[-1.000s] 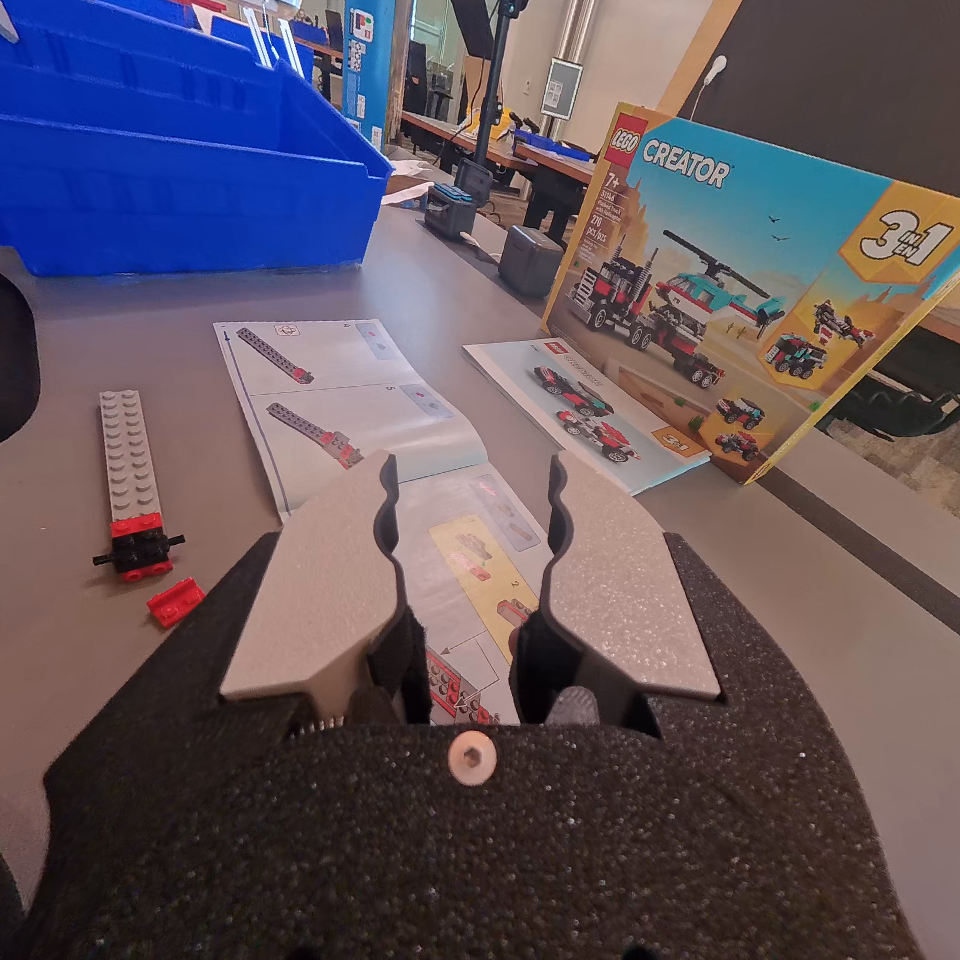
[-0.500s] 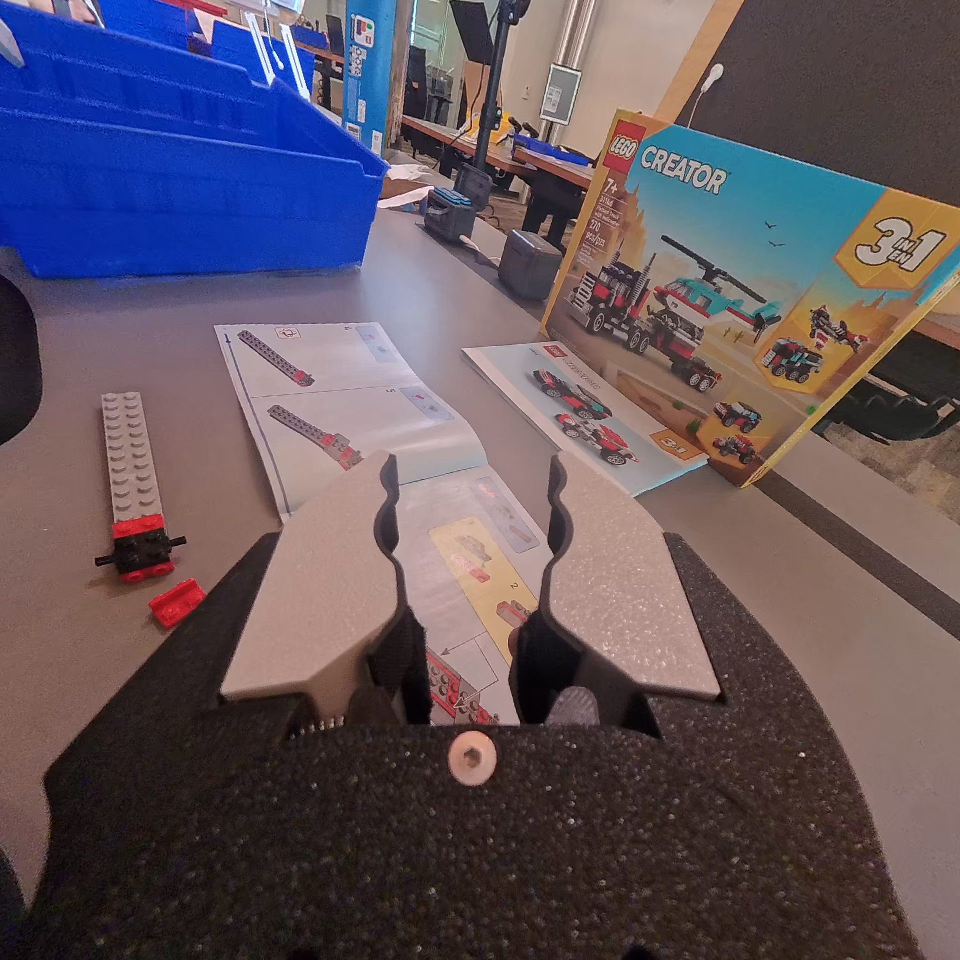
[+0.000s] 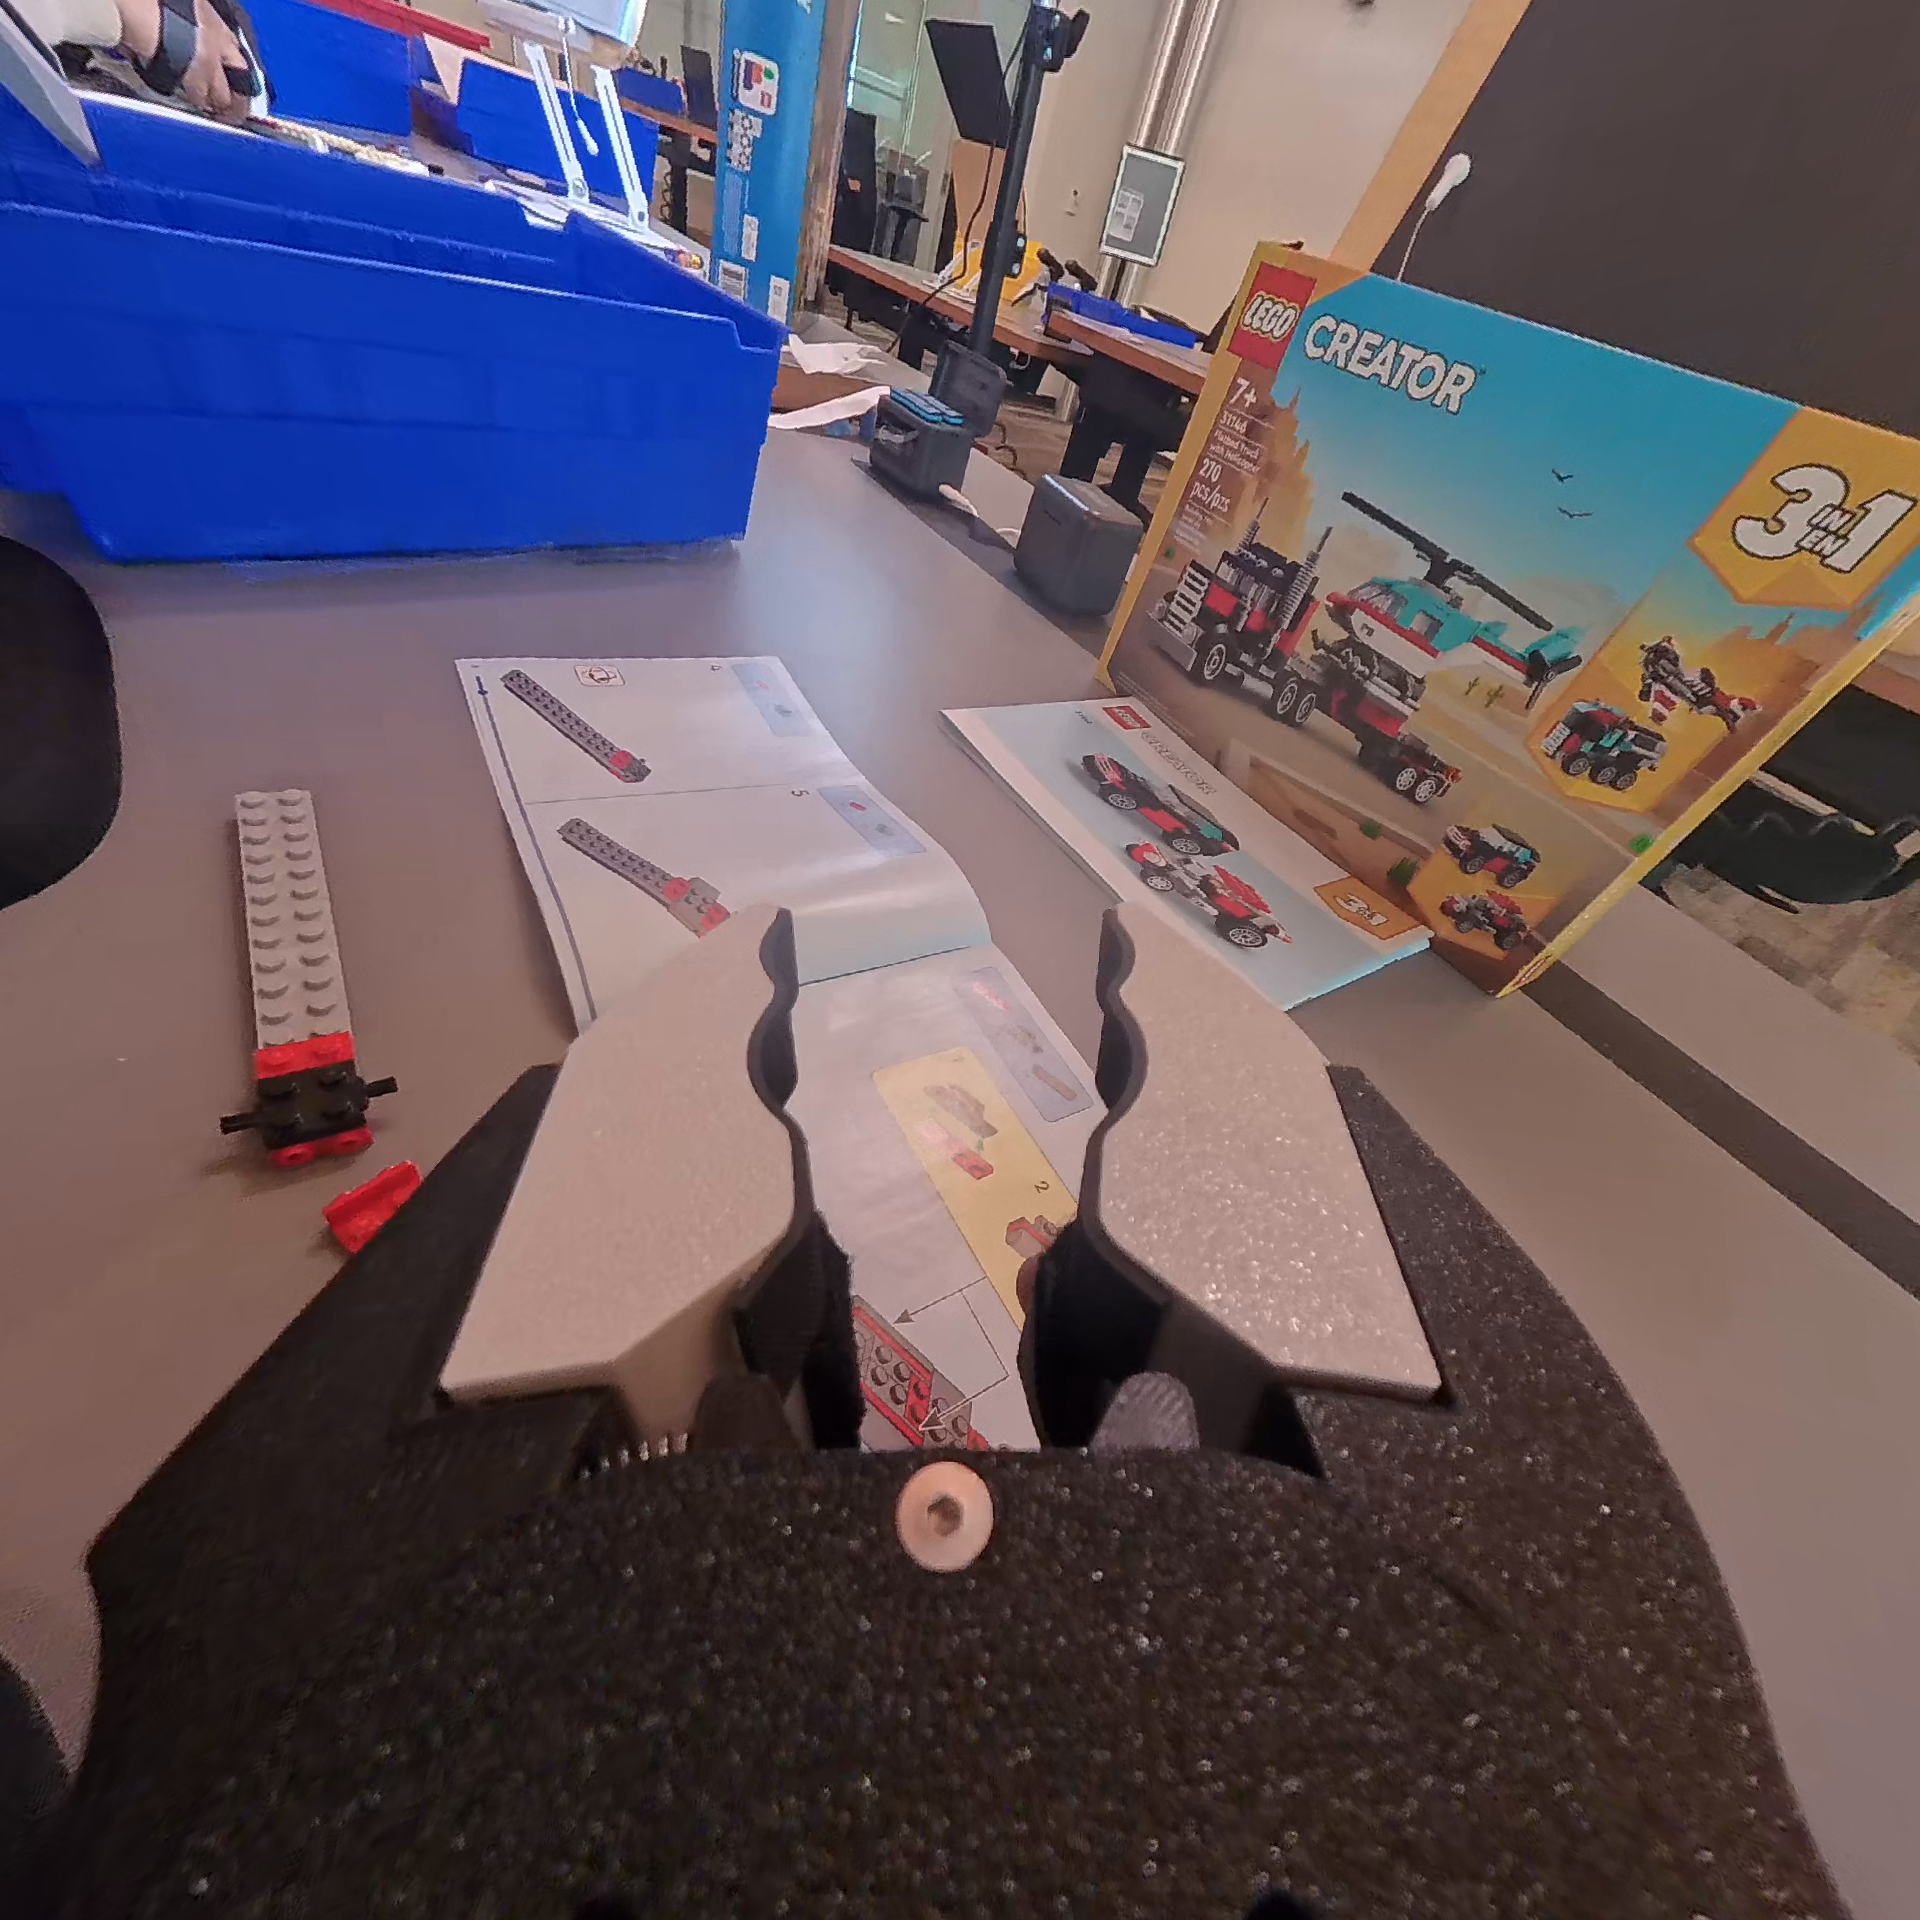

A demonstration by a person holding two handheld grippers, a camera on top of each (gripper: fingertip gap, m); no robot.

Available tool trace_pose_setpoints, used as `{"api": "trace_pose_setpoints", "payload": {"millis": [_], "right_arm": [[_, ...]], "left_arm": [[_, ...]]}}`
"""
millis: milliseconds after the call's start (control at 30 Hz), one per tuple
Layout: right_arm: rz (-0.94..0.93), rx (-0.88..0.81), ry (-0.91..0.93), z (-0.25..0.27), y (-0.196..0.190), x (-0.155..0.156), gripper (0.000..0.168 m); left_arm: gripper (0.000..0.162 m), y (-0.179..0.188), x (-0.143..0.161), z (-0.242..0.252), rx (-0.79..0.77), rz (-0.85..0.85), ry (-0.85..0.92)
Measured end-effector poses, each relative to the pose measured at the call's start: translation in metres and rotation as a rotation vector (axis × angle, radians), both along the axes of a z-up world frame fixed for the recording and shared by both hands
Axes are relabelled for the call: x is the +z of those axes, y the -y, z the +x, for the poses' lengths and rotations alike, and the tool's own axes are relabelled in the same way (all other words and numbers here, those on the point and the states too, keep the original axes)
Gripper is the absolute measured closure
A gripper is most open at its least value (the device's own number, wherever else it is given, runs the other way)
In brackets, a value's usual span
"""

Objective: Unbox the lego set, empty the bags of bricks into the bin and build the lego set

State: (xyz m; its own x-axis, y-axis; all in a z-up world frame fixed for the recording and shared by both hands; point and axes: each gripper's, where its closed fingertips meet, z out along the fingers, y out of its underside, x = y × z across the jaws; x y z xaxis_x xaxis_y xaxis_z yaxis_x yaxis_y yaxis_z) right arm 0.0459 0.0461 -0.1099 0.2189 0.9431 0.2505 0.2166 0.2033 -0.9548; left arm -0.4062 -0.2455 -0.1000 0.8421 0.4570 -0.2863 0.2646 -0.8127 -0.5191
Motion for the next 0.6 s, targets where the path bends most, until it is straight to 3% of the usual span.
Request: {"api": "trace_pose_setpoints", "payload": {"millis": [167, 333, 500, 600], "right_arm": [[0.001, -0.003, -0.006, 0.001, 0.000, 0.001, 0.112], [-0.004, 0.002, 0.015, 0.000, 0.000, -0.003, 0.112], [-0.005, -0.002, 0.012, 0.000, 0.000, -0.003, 0.112], [-0.005, -0.005, 0.017, 0.000, -0.001, -0.004, 0.112]], "left_arm": [[0.131, -0.012, 0.012, 0.007, -0.050, 0.075, -0.016], [0.128, -0.066, 0.026, 0.053, -0.335, 0.278, 0.083], [0.125, -0.111, 0.001, 0.079, -0.507, 0.262, 0.136], [0.114, -0.144, -0.020, 0.091, -0.588, 0.278, 0.140]]}}
